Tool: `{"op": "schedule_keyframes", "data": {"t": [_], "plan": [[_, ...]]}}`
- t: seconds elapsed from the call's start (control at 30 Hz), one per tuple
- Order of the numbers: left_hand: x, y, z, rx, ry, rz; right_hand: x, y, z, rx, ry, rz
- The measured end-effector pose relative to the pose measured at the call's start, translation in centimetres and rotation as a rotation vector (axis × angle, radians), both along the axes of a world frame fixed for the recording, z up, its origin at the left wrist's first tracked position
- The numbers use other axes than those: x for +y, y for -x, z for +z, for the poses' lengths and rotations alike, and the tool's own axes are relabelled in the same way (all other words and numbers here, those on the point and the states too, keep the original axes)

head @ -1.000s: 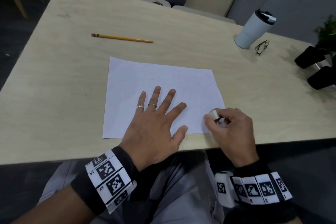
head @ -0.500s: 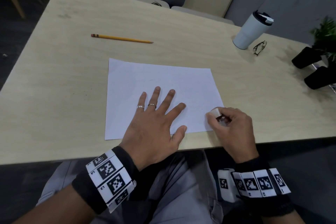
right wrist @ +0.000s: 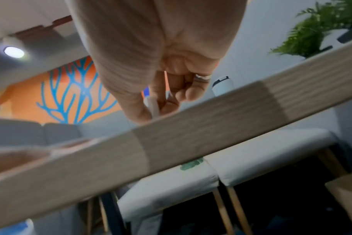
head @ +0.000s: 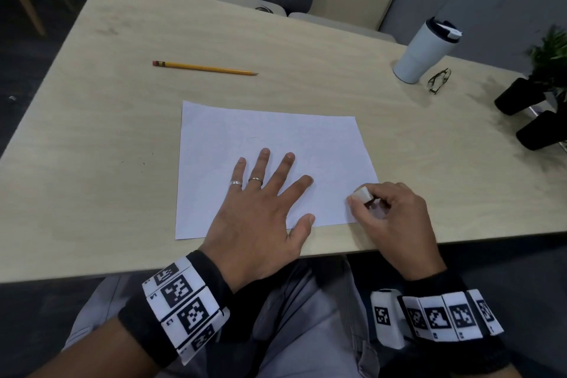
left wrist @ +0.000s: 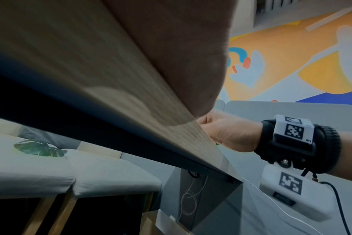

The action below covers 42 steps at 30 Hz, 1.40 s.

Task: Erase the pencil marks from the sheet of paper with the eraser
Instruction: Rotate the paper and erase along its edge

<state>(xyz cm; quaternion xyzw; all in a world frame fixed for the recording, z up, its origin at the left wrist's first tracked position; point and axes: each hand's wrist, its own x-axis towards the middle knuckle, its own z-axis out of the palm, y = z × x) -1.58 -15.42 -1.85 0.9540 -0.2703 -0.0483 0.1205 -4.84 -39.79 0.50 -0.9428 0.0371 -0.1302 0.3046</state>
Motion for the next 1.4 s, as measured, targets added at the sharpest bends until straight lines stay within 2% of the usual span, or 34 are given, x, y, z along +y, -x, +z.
{"op": "schedule_keyframes", "data": {"t": [0.2, 0.33, 0.43, 0.57, 0.73, 0.87, 1.03, 1.17, 1.3, 1.4], "plan": [[0.2, -0.2, 0.2, 0.02, 0.01, -0.019, -2.0, -0.1, -0.2, -0.037, -0.209, -0.115], [0.0, -0.4, 1.1, 0.038, 0.007, -0.033, -1.9, 0.5, -0.9, -0.013, -0.208, -0.119], [-0.4, -0.4, 1.4, 0.079, 0.101, -0.014, -1.6, 1.1, -0.9, -0.012, -0.22, -0.124], [-0.9, -0.7, 0.4, 0.003, 0.071, 0.04, -0.7, 1.9, -0.5, -0.017, -0.277, -0.147], [-1.4, -0.7, -0.1, -0.025, 0.014, 0.056, 1.7, 2.0, -0.1, -0.016, -0.258, -0.059], [-1.1, -0.8, -0.2, -0.026, 0.012, 0.06, 4.1, 2.3, -0.6, -0.007, -0.136, 0.054], [-1.0, -0.8, -0.3, -0.023, -0.016, 0.055, 1.8, 2.1, -0.6, -0.012, -0.029, 0.062], [-0.8, -0.7, -0.3, -0.017, -0.03, 0.055, 1.9, 2.1, -0.2, -0.027, -0.088, 0.034], [-0.1, -0.3, -0.4, -0.017, -0.038, 0.078, 4.6, 2.5, -0.8, -0.016, -0.098, 0.148], [0.1, -0.1, -0.4, -0.02, -0.034, 0.093, 4.8, 2.4, -1.1, -0.006, -0.081, 0.164]]}}
